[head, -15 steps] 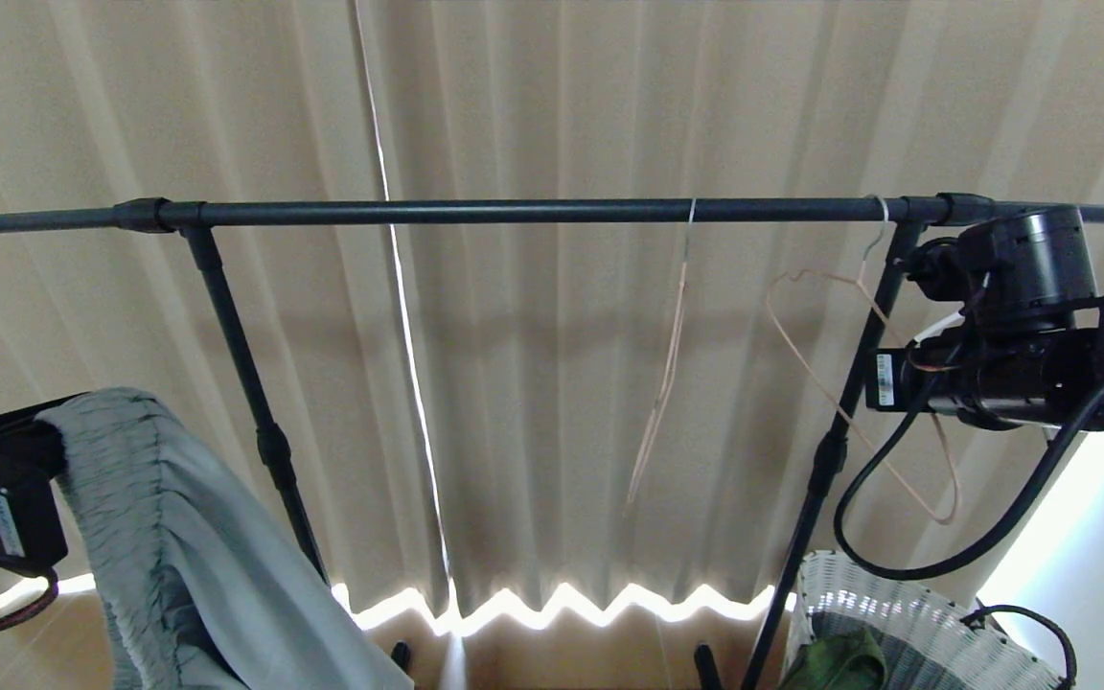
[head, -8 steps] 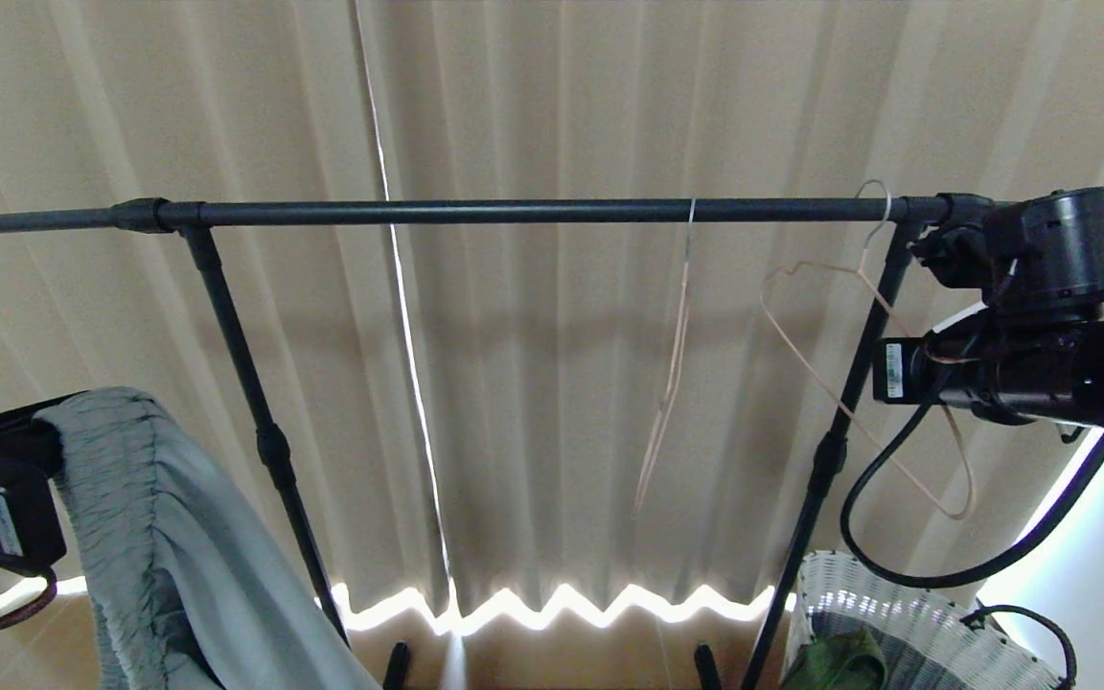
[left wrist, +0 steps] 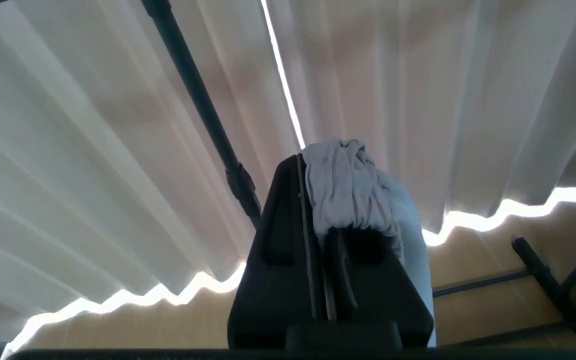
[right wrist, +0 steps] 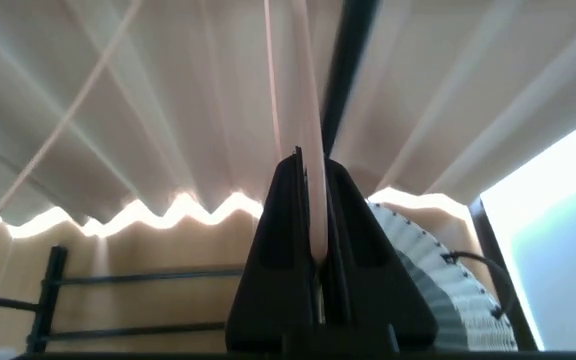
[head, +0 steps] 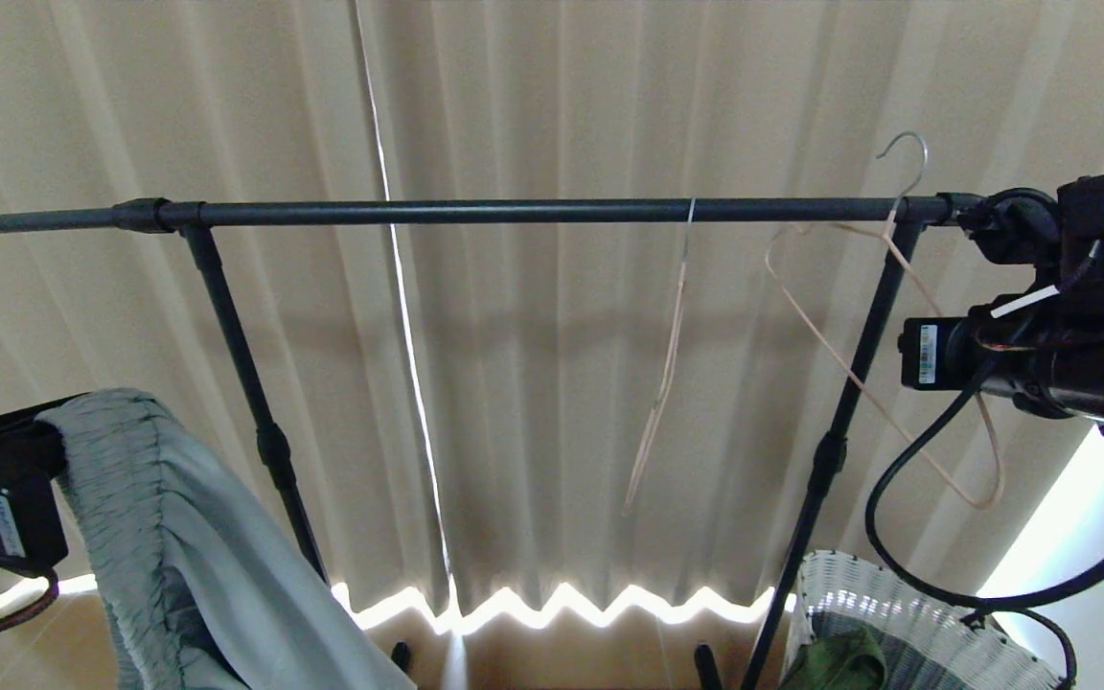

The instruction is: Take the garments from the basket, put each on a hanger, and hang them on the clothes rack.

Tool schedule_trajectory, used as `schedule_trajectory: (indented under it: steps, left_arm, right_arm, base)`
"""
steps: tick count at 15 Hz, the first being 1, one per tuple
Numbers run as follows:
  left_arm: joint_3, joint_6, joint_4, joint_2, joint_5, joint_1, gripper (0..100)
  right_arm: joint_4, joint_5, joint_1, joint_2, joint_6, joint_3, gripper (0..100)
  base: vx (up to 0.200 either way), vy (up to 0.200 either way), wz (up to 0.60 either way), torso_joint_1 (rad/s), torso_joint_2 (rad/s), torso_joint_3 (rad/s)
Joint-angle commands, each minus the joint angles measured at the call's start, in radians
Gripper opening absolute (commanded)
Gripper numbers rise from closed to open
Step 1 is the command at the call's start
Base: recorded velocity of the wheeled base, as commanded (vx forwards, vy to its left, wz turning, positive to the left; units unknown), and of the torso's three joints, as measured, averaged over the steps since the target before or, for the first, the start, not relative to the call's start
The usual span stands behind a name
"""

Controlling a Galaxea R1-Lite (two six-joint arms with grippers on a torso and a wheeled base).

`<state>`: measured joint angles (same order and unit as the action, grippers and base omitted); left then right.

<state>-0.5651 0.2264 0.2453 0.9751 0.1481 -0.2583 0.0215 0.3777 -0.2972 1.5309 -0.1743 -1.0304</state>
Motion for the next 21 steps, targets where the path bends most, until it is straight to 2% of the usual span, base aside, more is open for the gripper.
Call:
schedule_trajectory:
  steps: [1, 2, 9, 19, 21]
  left_arm:
    - [0.001, 0.001, 0.0, -0.001, 0.001, 0.001, 0]
    - [-0.001, 0.002, 0.0, 0.002, 0.002, 0.002, 0]
    - [0.014, 0.002, 0.0, -0.001, 0.002, 0.002, 0]
    - [0.027, 0.019, 0.0, 0.001, 0.001, -0.001, 0]
    - [0.031, 0.042, 0.0, 0.007, 0.001, -0.002, 0]
  right_arm:
    - [0.005, 0.0, -0.036, -0.066, 0.01, 0.052, 0]
    - [0.005, 0.0, -0.048, -0.086, 0.019, 0.073, 0]
    - [0.005, -0.008, -0.059, -0.189, 0.032, 0.136, 0]
    - [0.006, -0.013, -0.059, -0.23, 0.044, 0.19, 0]
    - [0.008, -0.014, -0.059, -0.23, 0.042, 0.201, 0]
  base:
    - [0.0, 0.0, 0.0, 0.0, 0.0, 0.0]
    - [0.0, 0.0, 0.0, 0.0, 0.0, 0.0]
    - [-0.2, 0.0, 0.0, 0.006, 0.0, 0.002]
    - [-0.2, 0.0, 0.0, 0.001, 0.0, 0.004]
    - [0.0, 0.0, 0.0, 0.0, 0.0, 0.0]
